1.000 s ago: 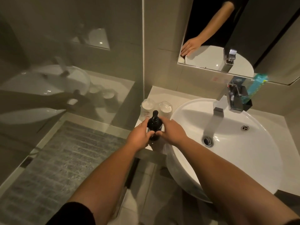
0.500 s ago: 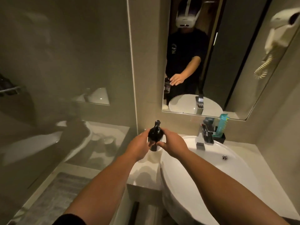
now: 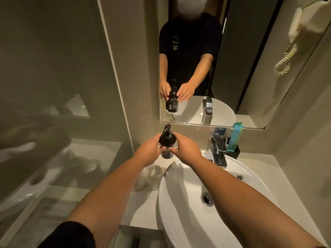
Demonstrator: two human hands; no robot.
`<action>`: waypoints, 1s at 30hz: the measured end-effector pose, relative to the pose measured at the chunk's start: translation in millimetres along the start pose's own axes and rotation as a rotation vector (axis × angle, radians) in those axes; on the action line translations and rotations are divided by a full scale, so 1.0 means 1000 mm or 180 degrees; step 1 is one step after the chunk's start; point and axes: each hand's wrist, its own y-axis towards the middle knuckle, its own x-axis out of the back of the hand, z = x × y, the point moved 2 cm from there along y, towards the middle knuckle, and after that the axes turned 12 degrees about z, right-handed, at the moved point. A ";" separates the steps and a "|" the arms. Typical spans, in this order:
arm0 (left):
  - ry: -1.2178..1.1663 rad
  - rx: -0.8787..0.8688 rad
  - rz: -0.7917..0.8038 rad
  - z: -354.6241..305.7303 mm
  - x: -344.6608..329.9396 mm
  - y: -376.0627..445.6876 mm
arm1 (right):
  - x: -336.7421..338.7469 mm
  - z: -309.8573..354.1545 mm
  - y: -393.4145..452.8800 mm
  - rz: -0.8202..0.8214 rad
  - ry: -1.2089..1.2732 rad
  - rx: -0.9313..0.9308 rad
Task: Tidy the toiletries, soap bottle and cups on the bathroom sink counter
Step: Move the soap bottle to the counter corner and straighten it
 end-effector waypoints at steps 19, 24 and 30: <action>-0.0061 -0.0015 0.0929 0.094 -0.047 0.161 | -0.094 -0.089 0.119 -0.0206 0.0351 -0.0897; -0.0023 -0.0124 0.1002 0.105 -0.054 0.179 | -0.104 -0.101 0.133 -0.0255 0.0229 -0.1045; -0.0126 -0.0112 0.0863 0.114 -0.064 0.187 | -0.111 -0.109 0.138 -0.0233 0.0218 -0.1124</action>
